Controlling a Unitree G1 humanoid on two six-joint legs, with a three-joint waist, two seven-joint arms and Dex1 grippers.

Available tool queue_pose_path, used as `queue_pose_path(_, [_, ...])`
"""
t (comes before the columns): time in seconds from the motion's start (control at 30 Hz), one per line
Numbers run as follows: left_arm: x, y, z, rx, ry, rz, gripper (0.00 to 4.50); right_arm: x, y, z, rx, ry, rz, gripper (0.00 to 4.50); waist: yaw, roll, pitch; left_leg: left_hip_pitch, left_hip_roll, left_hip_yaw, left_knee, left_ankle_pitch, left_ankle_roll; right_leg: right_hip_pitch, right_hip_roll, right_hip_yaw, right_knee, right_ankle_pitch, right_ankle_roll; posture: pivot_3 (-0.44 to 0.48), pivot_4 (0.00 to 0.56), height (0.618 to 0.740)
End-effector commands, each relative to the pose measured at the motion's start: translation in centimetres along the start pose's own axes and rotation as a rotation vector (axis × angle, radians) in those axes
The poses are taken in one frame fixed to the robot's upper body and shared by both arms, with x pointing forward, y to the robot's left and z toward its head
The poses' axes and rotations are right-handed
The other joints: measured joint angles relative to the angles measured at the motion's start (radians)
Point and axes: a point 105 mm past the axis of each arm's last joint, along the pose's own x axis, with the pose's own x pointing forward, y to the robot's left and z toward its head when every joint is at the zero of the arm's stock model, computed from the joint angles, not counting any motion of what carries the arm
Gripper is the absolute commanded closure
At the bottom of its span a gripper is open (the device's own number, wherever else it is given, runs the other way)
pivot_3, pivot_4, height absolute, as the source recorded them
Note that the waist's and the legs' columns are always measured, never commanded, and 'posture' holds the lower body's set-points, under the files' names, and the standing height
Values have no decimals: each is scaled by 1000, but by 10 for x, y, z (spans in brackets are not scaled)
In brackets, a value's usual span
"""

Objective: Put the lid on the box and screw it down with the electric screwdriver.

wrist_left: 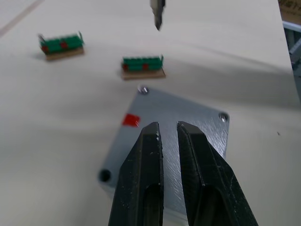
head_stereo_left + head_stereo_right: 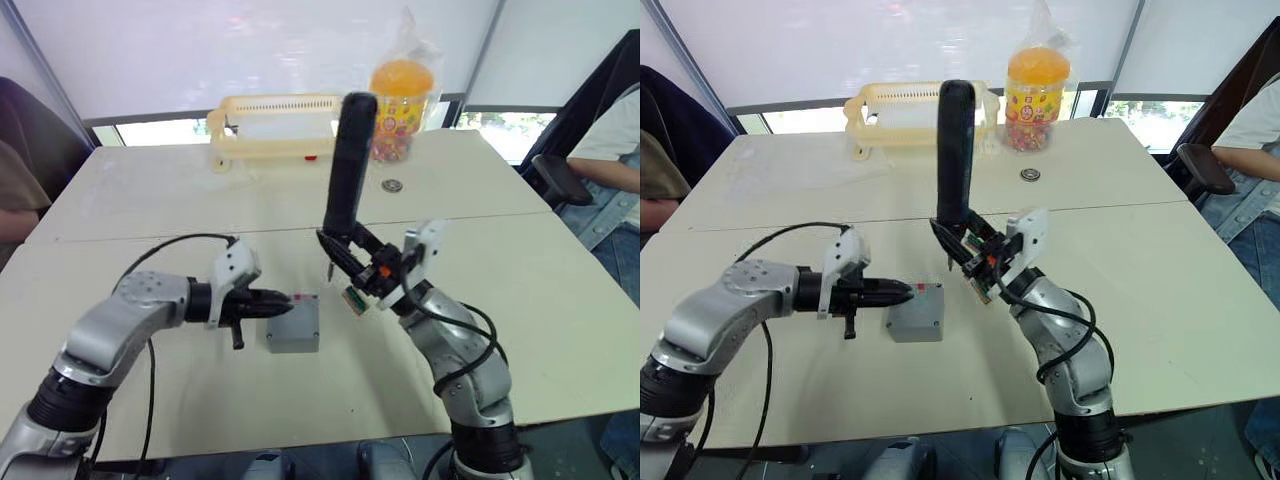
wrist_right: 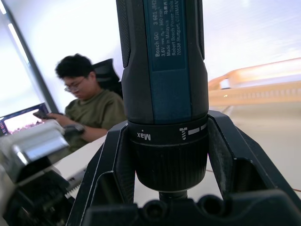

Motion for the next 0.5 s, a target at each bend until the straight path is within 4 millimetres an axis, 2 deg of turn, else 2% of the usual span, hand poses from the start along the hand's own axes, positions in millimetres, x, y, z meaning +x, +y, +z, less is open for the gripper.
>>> queue_pose_path(0.03, [-2, -2, 3, 61, 5, 1, 3940, 5, 15, 14, -24, -88, 59, 2783, 2, 0, 0, 0, 0, 0, 0, 0, 0, 0, 0, 0, 0, 0, 0, 0, 150, 740])
queue_pose_path(0.17, [0, -1, -8, 79, 51, -1, 3940, 7, 22, -6, -11, -52, 89, 2783, 3, 0, 0, 0, 0, 0, 0, 0, 0, 1, 0, 0, 0, 0, 0, 0, 150, 740])
queue_pose_path(0.3, [2, -3, -15, 96, 74, -17, 3940, 8, 18, -8, -18, -58, 77, 2783, 3, 0, 0, 0, 0, 0, 0, 0, 0, 1, 0, 0, 0, 0, 0, 0, 150, 740])
queue_pose_path(0.5, [3, -3, -14, 89, 65, -20, 3940, 8, 9, -6, -40, -76, 30, 2783, 3, 0, 0, 0, 0, 0, 0, 0, 0, 1, 0, 0, 0, 0, 0, 0, 150, 740])
